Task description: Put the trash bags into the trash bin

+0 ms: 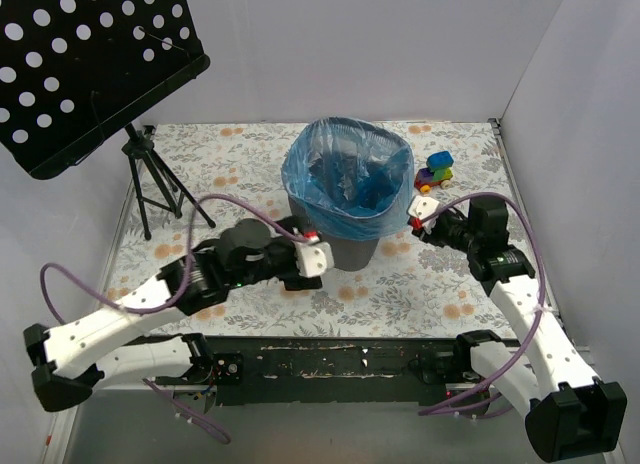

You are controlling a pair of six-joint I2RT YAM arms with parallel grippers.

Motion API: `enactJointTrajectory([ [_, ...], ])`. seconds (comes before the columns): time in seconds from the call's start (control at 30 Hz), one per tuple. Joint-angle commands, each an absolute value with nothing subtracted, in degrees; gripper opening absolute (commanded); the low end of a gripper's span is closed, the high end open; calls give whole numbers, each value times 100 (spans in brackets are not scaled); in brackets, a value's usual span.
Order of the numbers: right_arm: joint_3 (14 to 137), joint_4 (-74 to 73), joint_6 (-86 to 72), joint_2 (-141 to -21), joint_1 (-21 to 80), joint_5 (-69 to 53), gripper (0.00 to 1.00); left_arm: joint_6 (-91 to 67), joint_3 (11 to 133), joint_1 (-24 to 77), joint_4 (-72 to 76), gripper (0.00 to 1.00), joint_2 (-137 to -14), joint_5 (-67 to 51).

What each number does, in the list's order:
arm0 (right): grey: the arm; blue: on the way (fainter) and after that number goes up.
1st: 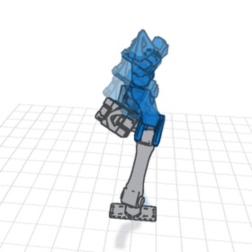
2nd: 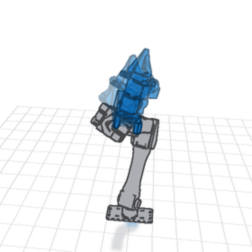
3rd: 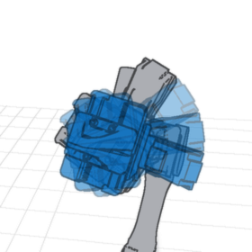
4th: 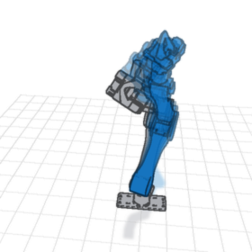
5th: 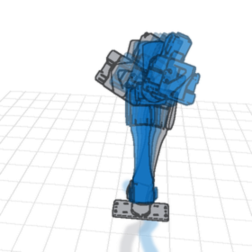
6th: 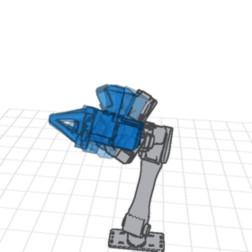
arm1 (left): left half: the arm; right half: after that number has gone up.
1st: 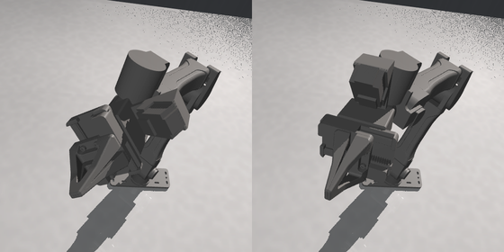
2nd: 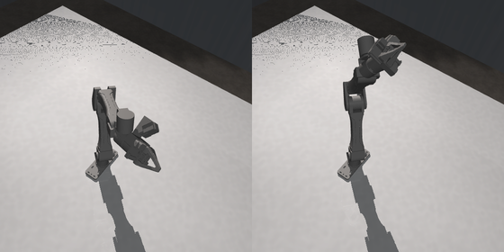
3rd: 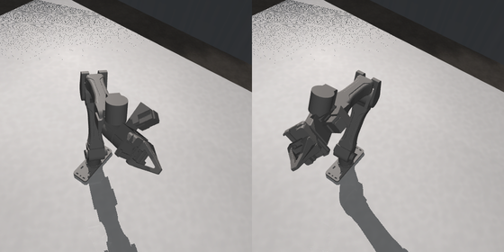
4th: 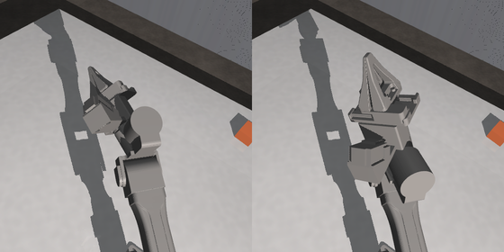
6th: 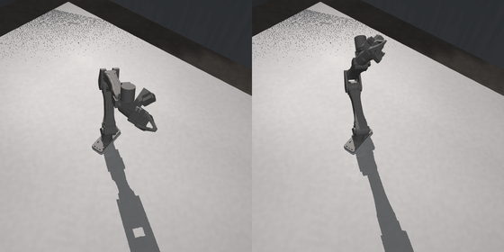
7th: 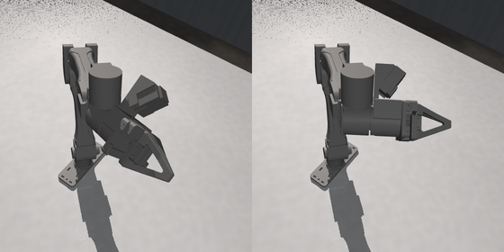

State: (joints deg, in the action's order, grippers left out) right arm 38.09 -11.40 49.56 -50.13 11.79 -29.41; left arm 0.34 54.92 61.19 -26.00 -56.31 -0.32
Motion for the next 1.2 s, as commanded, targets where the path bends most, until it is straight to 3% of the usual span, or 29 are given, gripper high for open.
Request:
enactJointTrajectory([
  [0.0,4438,-1493,4334,-4571,1195,-2295,45,-1729,6546,5592,-3129,82,-4913,517],
  [0.07,4666,-1774,4097,-4386,1195,-2058,49,-2055,6854,5179,-2963,88,-4991,807],
  [0.17,5175,-1968,3491,-4307,1204,-1776,51,-2529,7503,4914,-2900,88,-5517,1089],
  [0.3,6097,-2135,3051,-4788,1195,-2196,53,-3872,8935,4160,-3425,76,-6870,1294],
  [0.47,7108,-2267,2813,-5562,1204,-2382,53,-5483,10729,2208,-4508,60,-8295,-691],
  [0.6,7427,-2303,2655,-5757,1204,-2399,53,-5405,11258,2118,-4718,57,-8762,-2018],
  [0.73,7374,-2206,2567,-5792,1204,-2434,53,-5414,10917,2136,-4737,57,-8692,-3005],
  [0.97,7128,-1969,2435,-5722,1204,-2391,53,-5291,11267,2188,-5106,52,-9157,-3032],
  [1.17,7049,-1969,2514,-5669,1204,-2338,53,-5107,11268,2443,-5317,53,-9386,-2699],
])
